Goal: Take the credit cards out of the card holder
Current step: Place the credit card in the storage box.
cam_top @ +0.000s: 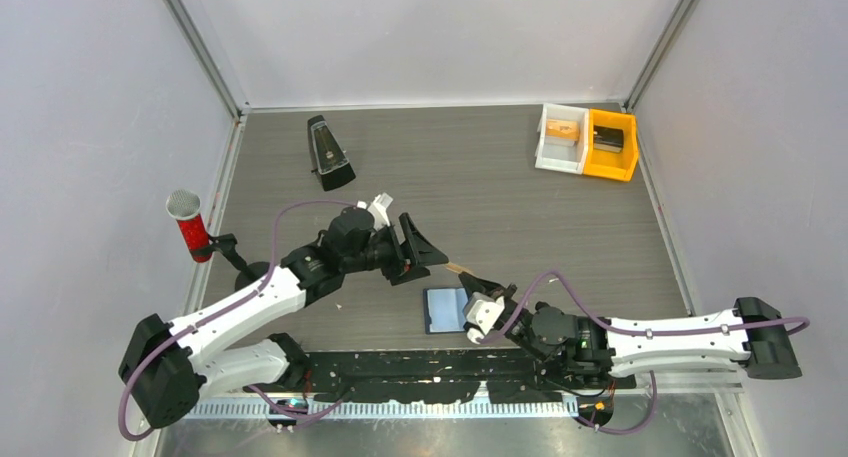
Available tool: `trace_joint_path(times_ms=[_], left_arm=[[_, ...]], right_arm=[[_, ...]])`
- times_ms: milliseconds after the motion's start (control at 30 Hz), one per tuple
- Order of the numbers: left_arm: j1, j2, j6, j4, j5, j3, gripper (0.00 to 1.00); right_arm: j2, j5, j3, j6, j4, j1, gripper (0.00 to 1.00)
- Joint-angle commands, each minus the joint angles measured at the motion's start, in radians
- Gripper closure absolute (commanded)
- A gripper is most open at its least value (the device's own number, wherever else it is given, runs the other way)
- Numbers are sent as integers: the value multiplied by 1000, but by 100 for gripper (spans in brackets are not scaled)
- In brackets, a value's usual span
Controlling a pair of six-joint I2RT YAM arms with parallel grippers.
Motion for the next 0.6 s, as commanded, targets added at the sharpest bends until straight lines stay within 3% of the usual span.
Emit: trace_joint_path(times_ms=[0, 233, 467, 567], left_arm=[[5, 20, -49, 122, 49, -27, 31], [5, 59, -85, 252, 92, -58, 45], [5, 71, -73, 310, 108, -88, 93], [7, 72, -14, 295, 110, -84, 100]], right_arm=[[16, 58, 33, -26, 92, 17, 95], [46, 21, 25, -20, 87, 25, 95], [60, 14, 5, 28, 66, 25, 91], [33, 12, -1, 99, 44, 25, 83]])
